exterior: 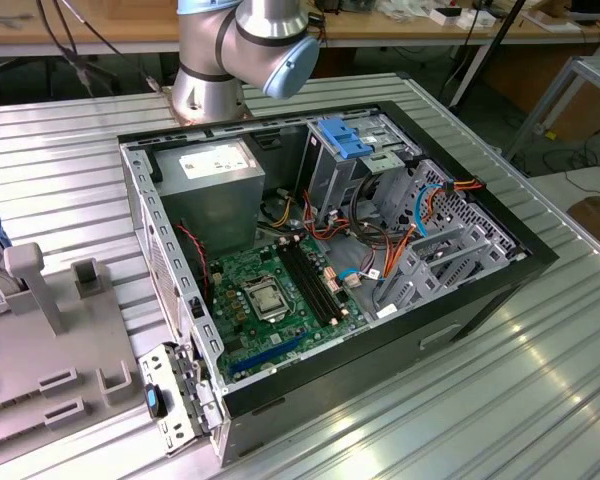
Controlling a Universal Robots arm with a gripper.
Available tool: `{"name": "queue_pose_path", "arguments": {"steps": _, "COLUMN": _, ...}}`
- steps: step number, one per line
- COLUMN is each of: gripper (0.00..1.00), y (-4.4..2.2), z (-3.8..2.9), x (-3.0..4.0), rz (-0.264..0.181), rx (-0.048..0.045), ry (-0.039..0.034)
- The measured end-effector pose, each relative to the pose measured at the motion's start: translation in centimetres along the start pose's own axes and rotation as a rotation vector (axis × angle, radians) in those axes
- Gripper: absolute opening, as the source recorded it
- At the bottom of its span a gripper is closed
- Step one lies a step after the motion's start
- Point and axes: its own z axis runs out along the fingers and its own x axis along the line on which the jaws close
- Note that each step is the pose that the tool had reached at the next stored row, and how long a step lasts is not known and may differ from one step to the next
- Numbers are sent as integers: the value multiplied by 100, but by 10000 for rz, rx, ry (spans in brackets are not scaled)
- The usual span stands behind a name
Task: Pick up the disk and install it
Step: 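Pick up the disk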
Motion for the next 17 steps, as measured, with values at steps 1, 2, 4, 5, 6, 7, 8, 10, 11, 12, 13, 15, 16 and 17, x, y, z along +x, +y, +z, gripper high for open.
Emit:
{"name": "queue_pose_path", "arguments": {"steps": 1, "gripper": 11, "y": 0, "z": 0, "x": 0, "rz": -440, "rx": -11, "ry": 19}}
{"name": "queue_pose_path", "arguments": {"steps": 2, "gripper": 11, "y": 0, "z": 0, "x": 0, "rz": -689, "rx": -17, "ry": 31}}
{"name": "queue_pose_path", "arguments": {"steps": 4, "gripper": 11, "y": 0, "z": 0, "x": 0, "rz": -1275, "rx": -30, "ry": 56}}
{"name": "queue_pose_path", "arguments": {"steps": 5, "gripper": 11, "y": 0, "z": 0, "x": 0, "rz": -1498, "rx": -36, "ry": 66}}
{"name": "queue_pose_path", "arguments": {"steps": 6, "gripper": 11, "y": 0, "z": 0, "x": 0, "rz": -1684, "rx": -40, "ry": 75}}
{"name": "queue_pose_path", "arguments": {"steps": 7, "gripper": 11, "y": 0, "z": 0, "x": 0, "rz": -2082, "rx": -47, "ry": 93}}
{"name": "queue_pose_path", "arguments": {"steps": 8, "gripper": 11, "y": 0, "z": 0, "x": 0, "rz": -2266, "rx": -49, "ry": 102}}
{"name": "queue_pose_path", "arguments": {"steps": 10, "gripper": 11, "y": 0, "z": 0, "x": 0, "rz": -2853, "rx": -57, "ry": 131}}
{"name": "queue_pose_path", "arguments": {"steps": 11, "gripper": 11, "y": 0, "z": 0, "x": 0, "rz": -3124, "rx": -61, "ry": 143}}
{"name": "queue_pose_path", "arguments": {"steps": 12, "gripper": 11, "y": 0, "z": 0, "x": 0, "rz": -3466, "rx": -62, "ry": 161}}
{"name": "queue_pose_path", "arguments": {"steps": 13, "gripper": 11, "y": -1, "z": 1, "x": -1, "rz": -3748, "rx": -40, "ry": 185}}
{"name": "queue_pose_path", "arguments": {"steps": 15, "gripper": 11, "y": 0, "z": 0, "x": 0, "rz": -4302, "rx": -36, "ry": 217}}
{"name": "queue_pose_path", "arguments": {"steps": 16, "gripper": 11, "y": 0, "z": 1, "x": 0, "rz": -4498, "rx": -35, "ry": 227}}
{"name": "queue_pose_path", "arguments": {"steps": 17, "gripper": 11, "y": 0, "z": 1, "x": 0, "rz": -4946, "rx": -32, "ry": 252}}
